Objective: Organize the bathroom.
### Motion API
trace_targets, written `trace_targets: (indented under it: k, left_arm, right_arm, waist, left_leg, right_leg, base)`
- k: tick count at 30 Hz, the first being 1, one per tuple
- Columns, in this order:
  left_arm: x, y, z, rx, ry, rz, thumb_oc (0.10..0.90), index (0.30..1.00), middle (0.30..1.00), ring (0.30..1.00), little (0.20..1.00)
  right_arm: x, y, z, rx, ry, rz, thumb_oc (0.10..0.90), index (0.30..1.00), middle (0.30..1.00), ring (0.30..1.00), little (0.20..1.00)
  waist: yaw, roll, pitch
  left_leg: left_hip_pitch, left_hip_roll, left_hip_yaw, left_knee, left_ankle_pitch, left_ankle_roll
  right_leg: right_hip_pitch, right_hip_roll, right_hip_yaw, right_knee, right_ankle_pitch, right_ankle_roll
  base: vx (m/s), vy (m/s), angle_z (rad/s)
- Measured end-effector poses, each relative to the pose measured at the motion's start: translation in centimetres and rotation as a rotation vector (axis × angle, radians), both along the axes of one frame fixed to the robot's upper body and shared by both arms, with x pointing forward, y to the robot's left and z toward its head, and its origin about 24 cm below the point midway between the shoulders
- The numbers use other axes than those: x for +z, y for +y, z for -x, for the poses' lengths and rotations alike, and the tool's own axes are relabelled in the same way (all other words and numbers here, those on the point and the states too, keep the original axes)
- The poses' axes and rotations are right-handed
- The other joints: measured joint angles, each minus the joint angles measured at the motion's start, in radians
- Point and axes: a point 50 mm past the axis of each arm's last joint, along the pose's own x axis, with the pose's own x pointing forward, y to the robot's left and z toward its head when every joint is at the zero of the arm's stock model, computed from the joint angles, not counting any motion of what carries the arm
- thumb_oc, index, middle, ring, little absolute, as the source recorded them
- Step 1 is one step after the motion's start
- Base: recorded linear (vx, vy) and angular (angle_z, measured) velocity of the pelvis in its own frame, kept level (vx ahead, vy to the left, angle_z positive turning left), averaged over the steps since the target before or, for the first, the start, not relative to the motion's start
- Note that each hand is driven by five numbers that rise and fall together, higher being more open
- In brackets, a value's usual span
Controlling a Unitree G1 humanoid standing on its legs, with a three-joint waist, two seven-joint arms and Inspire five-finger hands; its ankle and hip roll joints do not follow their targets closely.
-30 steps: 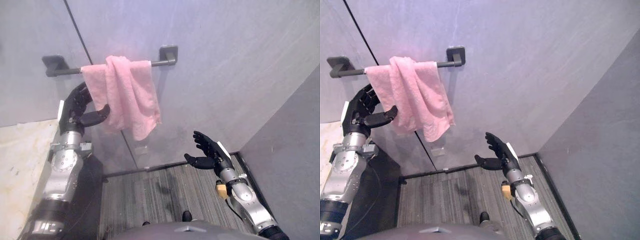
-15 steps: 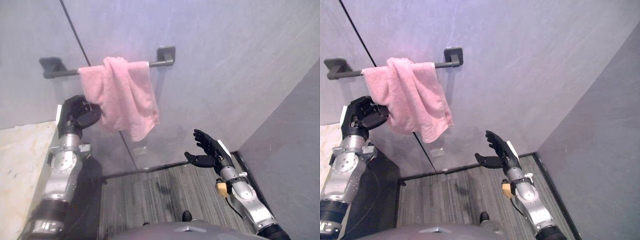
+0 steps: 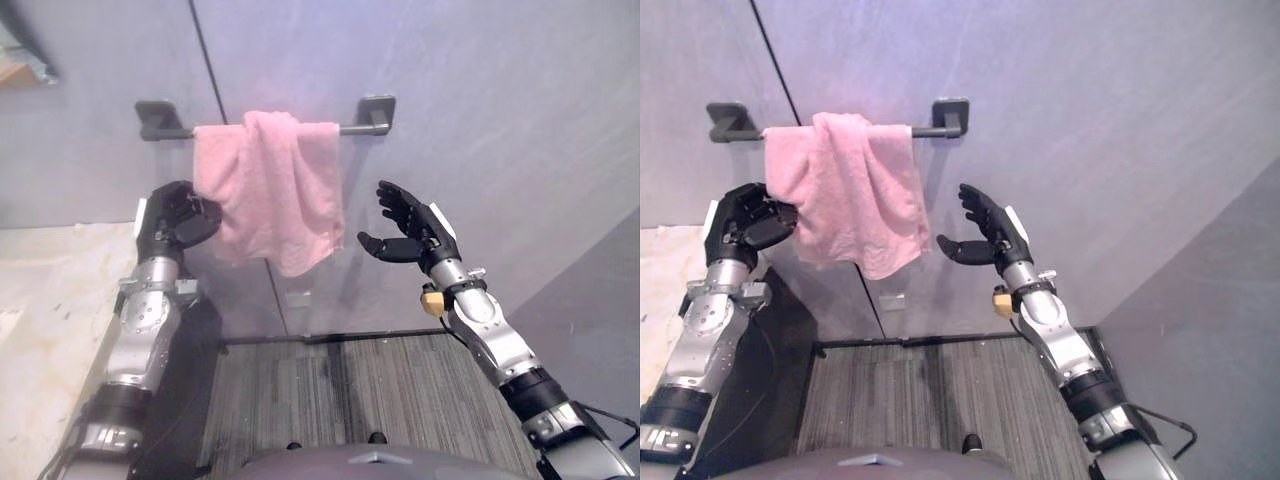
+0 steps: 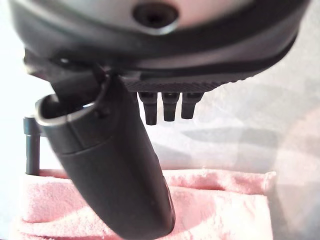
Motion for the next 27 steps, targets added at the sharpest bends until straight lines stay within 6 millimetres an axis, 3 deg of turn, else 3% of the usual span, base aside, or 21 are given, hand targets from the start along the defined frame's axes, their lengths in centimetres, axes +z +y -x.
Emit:
trace_targets:
  k: [7,19,27]
  left_arm:
    - [0.4,-0.7,-0.2,-0.039,0.002,0.003,0.4,0.3,0.3,0.3,0.3]
    - [0.7,-1.2,-0.8,-0.079,0.017,-0.002,0.4,0.3,0.3,0.3,0.3]
    - [0.6,-1.4,-0.9,-0.085,0.027,0.0,0.4,0.3,0.3,0.3,0.3]
  right_arm:
    - [-0.8,0.5,-0.5,-0.035,0.06,0.001,0.8,0.9,0.9,0.9,0.9]
    - [-0.3,0.1,-1.9,-0.16,0.061,0.028,0.8,0.9,0.9,0.9,0.9]
    - [0.3,0.3,-2.2,-0.147,-0.001,0.202,0.8,0.9,0.9,0.9,0.9]
  waist:
    - [0.027,-0.016,-0.005]
    - [0.043,-0.022,-0.003]
    - [0.043,-0.023,-0.003]
  left_leg:
    - [-0.001,-0.001,-0.014,-0.001,0.0,0.0]
    - [-0.001,-0.002,-0.022,0.0,0.002,0.0]
    - [-0.003,-0.001,-0.032,-0.002,0.004,-0.002]
  right_leg:
    - [0.006,-0.002,-0.014,0.0,-0.005,-0.001]
    - [0.01,-0.003,-0.02,0.0,-0.005,-0.001]
    - [0.011,-0.002,-0.029,0.0,-0.007,-0.003]
  base:
    - [0.04,-0.022,0.06]
    - [0.03,-0.004,0.01]
    - [0.0,0.002,0.01]
